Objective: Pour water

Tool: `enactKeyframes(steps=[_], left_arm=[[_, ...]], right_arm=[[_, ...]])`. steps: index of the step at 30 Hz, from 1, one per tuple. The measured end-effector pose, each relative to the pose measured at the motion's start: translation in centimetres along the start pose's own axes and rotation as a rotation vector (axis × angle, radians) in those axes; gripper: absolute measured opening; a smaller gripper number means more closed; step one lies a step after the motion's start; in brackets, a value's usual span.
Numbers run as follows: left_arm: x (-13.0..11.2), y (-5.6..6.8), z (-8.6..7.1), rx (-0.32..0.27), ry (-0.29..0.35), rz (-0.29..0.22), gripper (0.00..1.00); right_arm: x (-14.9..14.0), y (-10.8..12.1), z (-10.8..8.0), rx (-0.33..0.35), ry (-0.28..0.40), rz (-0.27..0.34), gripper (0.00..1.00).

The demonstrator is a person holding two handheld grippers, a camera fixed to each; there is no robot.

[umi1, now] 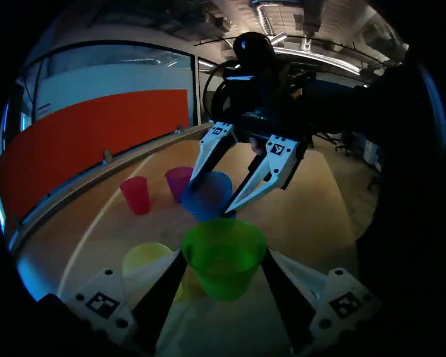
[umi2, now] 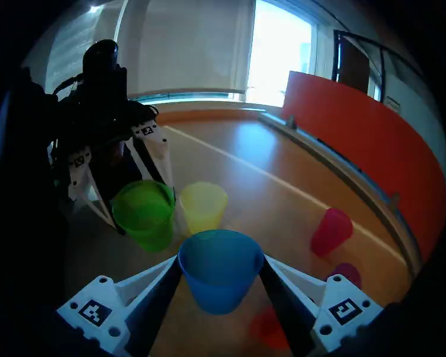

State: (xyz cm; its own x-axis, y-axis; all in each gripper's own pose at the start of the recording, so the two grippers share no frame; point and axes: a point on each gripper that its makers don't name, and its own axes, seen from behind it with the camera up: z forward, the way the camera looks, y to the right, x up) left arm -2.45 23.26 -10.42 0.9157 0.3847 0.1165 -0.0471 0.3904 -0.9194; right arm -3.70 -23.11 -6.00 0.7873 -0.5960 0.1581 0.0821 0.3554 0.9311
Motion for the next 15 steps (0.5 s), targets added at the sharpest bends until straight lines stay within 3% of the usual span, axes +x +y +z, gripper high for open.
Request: enactKeyframes(steps=[15], left_arm=[[-1.5,0.4,0.4,-0.013,-0.032,0.003,0.86]], right_arm=[[-1.1,-0.3,0.8,0.011,-0.022,-0.008,0.91]])
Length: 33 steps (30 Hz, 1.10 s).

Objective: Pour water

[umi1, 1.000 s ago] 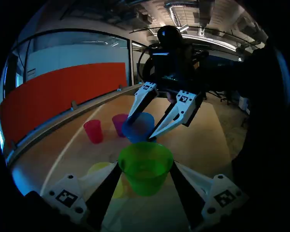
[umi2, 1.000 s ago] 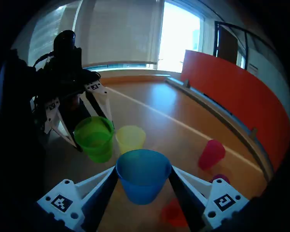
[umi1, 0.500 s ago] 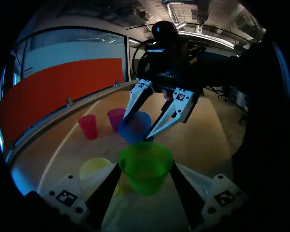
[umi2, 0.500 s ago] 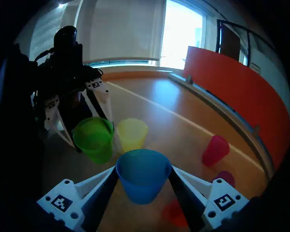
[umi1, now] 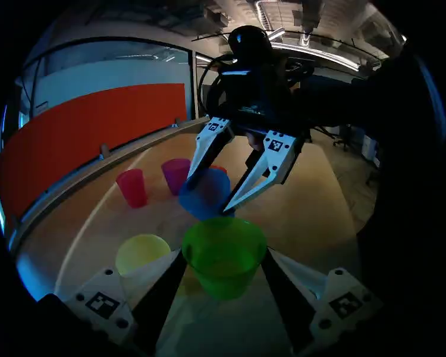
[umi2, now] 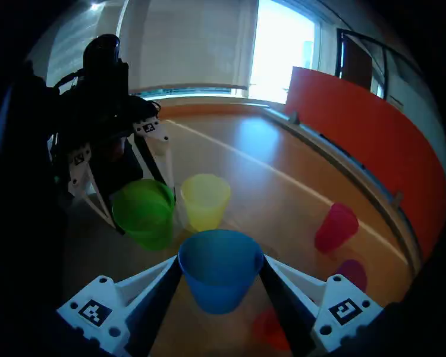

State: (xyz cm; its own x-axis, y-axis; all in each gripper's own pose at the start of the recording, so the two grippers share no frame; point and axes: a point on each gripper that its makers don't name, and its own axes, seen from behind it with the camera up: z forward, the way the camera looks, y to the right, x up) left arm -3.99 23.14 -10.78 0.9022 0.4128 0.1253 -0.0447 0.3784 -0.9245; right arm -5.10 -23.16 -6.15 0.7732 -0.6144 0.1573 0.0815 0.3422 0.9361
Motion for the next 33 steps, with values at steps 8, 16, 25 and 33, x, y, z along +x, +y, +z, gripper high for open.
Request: enactKeyframes(steps=[8,16,25,33], left_arm=[[-0.8,0.3,0.4,-0.005,-0.017,0.004,0.86],[-1.3,0.1,0.6,-0.003,-0.022,-0.005,0.86],[-1.7,-0.1,0.9,-0.002,-0.027,-0.012,0.86],[-2.1,-0.1,0.9,-0.003,-0.033,-0.018,0.86]], right_arm=[[-0.7,-0.4,0.5,0.011,-0.013,0.000,0.91],[-1.0,-0.7,0.9,0.018,-0.018,0.001,0.91],[-1.4,-0.7,1.3,0.022,-0.023,0.002,0.91],[-1.7,-0.8,1.6,0.025,-0.028,-0.006,0.91]])
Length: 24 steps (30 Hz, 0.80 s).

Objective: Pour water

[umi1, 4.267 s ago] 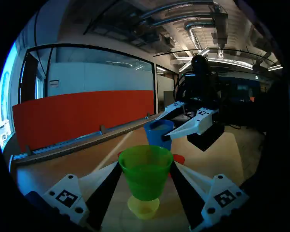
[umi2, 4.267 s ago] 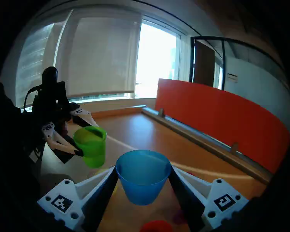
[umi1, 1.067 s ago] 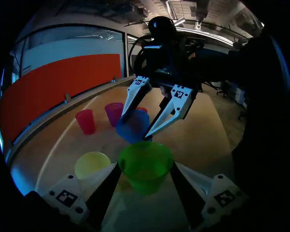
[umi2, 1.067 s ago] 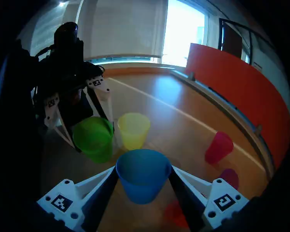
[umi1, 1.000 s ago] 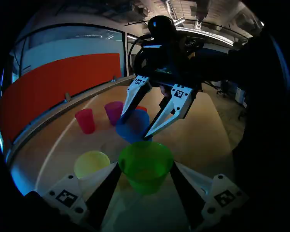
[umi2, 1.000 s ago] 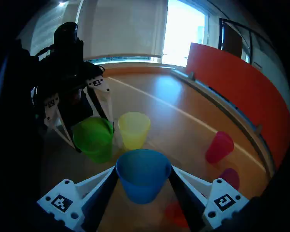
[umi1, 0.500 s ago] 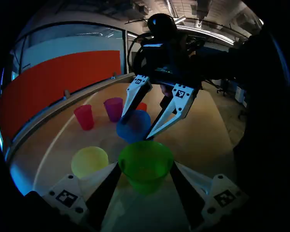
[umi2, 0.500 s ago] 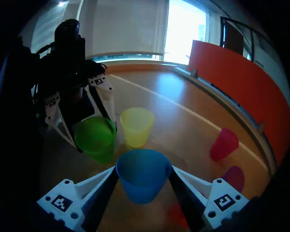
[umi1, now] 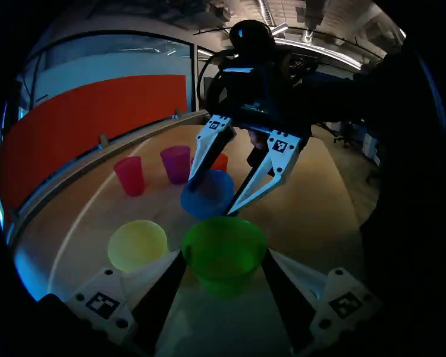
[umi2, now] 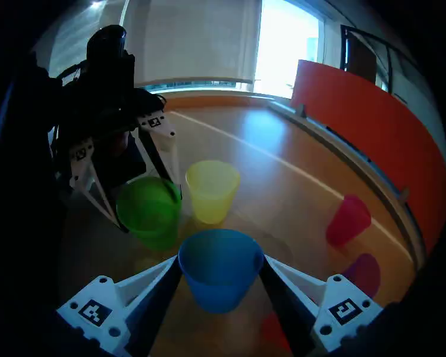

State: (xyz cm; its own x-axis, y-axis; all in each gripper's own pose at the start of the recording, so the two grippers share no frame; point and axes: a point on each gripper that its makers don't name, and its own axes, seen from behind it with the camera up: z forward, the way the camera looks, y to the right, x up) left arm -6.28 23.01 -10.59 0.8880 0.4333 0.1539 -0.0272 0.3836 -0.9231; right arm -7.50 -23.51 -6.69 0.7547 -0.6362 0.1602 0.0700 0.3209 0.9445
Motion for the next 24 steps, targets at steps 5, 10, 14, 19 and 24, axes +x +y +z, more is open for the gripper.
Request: enactKeyframes(steps=[5,10,14,19,24], left_arm=[[-0.3,0.0,0.1,-0.002,-0.007,-0.002,0.86],[-0.6,-0.2,0.1,-0.004,-0.017,-0.002,0.86],[-0.7,-0.2,0.1,-0.005,-0.023,-0.002,0.86],[-1.0,-0.3,0.2,-0.006,-0.034,0.001,0.86],[-1.2,-0.4,0.2,-0.010,-0.046,-0.002,0.86]], right_arm=[[-0.2,0.0,0.2,0.002,-0.006,-0.001,0.91],[-0.3,-0.1,0.3,0.004,-0.010,0.000,0.91],[-0.4,-0.1,0.4,0.007,-0.009,0.005,0.91],[-0.5,-0.1,0.2,0.008,-0.011,0.007,0.91],[-0.7,-0.2,-0.1,0.007,-0.020,0.005,0.92]])
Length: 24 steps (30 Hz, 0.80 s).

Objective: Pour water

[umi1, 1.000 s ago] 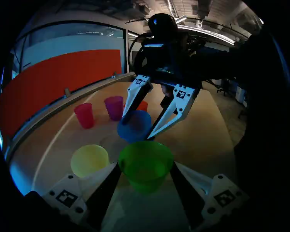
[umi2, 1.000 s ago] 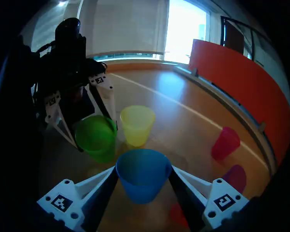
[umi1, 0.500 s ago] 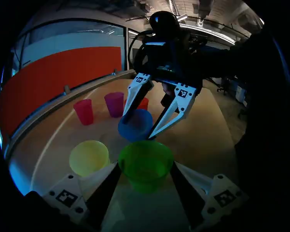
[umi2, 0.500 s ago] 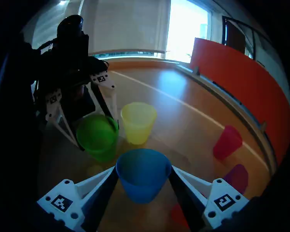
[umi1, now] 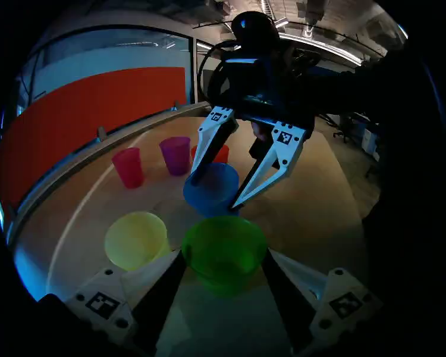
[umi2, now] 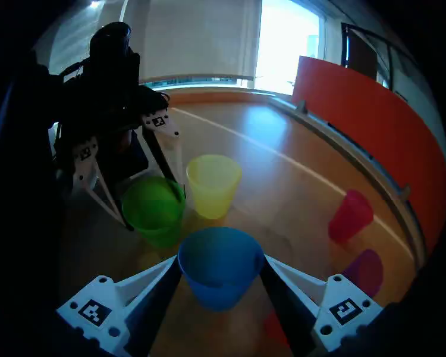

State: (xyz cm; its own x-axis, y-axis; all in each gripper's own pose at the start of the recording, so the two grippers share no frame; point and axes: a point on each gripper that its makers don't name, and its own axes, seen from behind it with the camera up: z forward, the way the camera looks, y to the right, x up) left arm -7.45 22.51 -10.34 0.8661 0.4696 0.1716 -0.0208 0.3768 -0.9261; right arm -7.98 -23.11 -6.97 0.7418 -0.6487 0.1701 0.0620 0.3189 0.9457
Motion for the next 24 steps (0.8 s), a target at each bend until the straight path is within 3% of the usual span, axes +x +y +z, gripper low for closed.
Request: enactKeyframes(steps=[24], left_arm=[[-0.4,0.1,0.0,-0.011,-0.038,-0.022,0.87]], right_arm=[[-1.1,0.1,-0.9,-0.022,-0.030,-0.005,0.94]])
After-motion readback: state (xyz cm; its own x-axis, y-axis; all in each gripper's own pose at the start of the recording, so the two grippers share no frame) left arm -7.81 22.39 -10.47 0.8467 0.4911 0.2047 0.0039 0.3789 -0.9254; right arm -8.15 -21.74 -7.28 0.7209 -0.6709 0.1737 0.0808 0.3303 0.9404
